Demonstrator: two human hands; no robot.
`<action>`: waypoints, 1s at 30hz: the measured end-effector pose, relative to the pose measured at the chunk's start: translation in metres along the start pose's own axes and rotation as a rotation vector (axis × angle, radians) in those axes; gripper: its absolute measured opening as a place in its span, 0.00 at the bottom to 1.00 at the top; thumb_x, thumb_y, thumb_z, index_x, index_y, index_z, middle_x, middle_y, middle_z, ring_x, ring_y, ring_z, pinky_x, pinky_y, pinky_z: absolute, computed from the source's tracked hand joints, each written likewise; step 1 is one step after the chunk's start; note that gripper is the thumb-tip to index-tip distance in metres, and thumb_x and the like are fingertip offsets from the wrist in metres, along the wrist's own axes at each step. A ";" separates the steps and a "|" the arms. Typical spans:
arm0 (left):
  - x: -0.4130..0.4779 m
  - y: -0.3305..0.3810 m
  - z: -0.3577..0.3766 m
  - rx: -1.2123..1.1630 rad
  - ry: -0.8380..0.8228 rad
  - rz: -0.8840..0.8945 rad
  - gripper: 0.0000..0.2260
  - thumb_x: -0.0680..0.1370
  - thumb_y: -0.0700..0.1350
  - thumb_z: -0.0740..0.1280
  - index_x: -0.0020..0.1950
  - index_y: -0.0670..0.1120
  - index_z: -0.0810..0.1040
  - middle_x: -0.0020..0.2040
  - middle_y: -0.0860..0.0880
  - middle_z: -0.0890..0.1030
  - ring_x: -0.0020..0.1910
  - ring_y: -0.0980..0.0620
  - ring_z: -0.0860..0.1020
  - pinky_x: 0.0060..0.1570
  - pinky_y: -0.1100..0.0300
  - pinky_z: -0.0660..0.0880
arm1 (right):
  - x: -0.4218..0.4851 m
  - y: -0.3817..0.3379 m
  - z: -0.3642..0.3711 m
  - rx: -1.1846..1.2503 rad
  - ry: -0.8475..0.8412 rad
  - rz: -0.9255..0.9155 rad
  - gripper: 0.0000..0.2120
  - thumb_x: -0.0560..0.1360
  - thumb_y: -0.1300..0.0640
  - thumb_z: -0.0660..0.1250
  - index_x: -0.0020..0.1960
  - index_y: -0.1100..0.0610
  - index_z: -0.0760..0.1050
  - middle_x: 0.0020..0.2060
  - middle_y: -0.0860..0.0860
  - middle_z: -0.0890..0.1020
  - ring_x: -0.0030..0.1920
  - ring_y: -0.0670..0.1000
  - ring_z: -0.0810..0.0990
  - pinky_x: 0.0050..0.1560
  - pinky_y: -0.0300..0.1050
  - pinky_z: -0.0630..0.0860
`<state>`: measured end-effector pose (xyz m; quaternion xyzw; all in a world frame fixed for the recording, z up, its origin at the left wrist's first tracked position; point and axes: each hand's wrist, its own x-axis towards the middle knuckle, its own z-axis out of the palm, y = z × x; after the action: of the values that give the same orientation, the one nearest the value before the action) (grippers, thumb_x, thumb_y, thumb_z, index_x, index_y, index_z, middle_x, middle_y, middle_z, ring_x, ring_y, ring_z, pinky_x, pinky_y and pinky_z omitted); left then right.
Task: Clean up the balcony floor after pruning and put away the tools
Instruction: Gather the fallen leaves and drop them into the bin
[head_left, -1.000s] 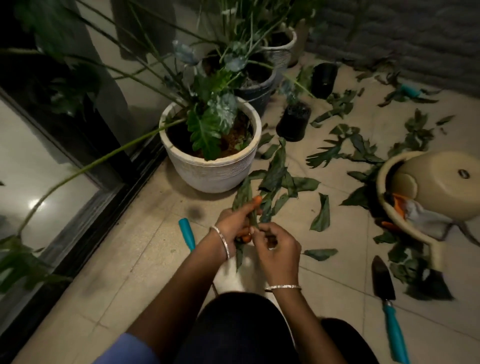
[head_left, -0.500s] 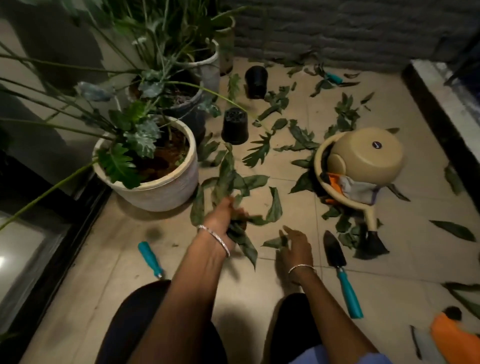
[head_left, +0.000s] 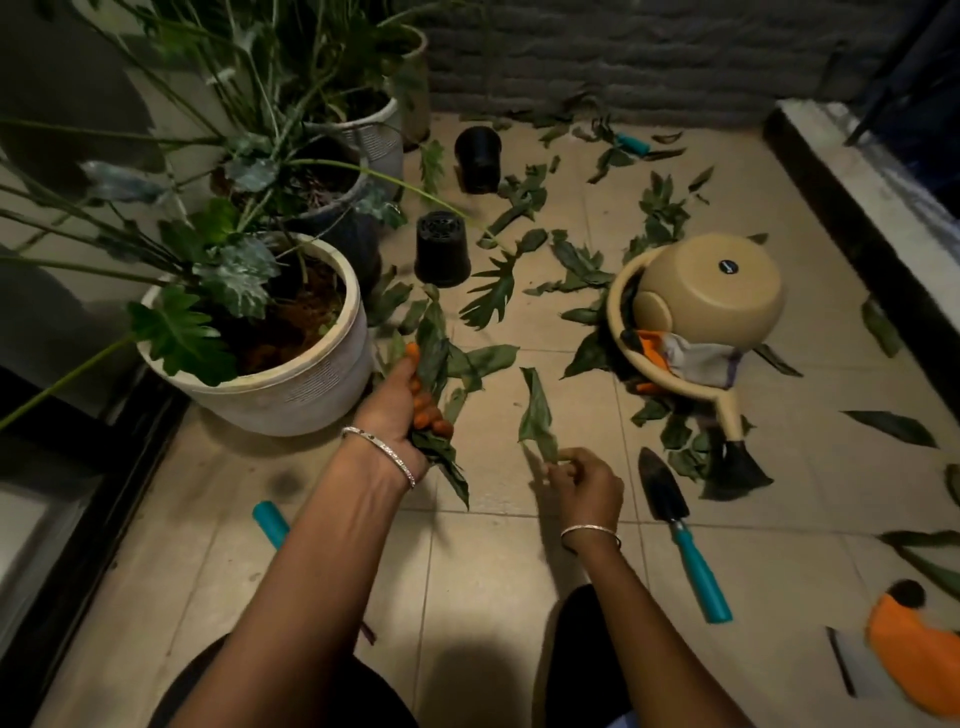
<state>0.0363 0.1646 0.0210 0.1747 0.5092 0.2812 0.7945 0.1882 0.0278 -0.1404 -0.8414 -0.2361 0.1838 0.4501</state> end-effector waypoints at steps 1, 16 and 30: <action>0.001 -0.002 0.002 0.010 -0.003 -0.002 0.22 0.78 0.59 0.65 0.30 0.49 0.63 0.20 0.54 0.58 0.16 0.57 0.56 0.19 0.69 0.57 | -0.006 -0.019 -0.005 0.105 0.054 -0.021 0.05 0.71 0.61 0.75 0.43 0.54 0.80 0.33 0.50 0.81 0.34 0.50 0.79 0.34 0.30 0.72; 0.017 -0.006 0.016 0.200 0.081 0.009 0.20 0.79 0.61 0.62 0.35 0.49 0.70 0.28 0.50 0.72 0.25 0.53 0.70 0.28 0.63 0.66 | -0.016 -0.096 -0.016 0.484 -0.123 -0.170 0.05 0.75 0.54 0.70 0.48 0.54 0.81 0.41 0.49 0.83 0.43 0.51 0.81 0.41 0.40 0.77; 0.014 0.008 0.012 0.060 0.046 0.079 0.16 0.82 0.56 0.58 0.45 0.46 0.75 0.19 0.53 0.62 0.15 0.58 0.58 0.18 0.71 0.60 | 0.099 -0.002 0.067 -0.772 -0.491 -0.078 0.23 0.81 0.54 0.58 0.75 0.54 0.63 0.77 0.54 0.60 0.75 0.60 0.60 0.70 0.57 0.63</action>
<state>0.0495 0.1798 0.0211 0.2120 0.5281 0.3007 0.7654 0.2339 0.1297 -0.1839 -0.8696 -0.4185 0.2589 0.0409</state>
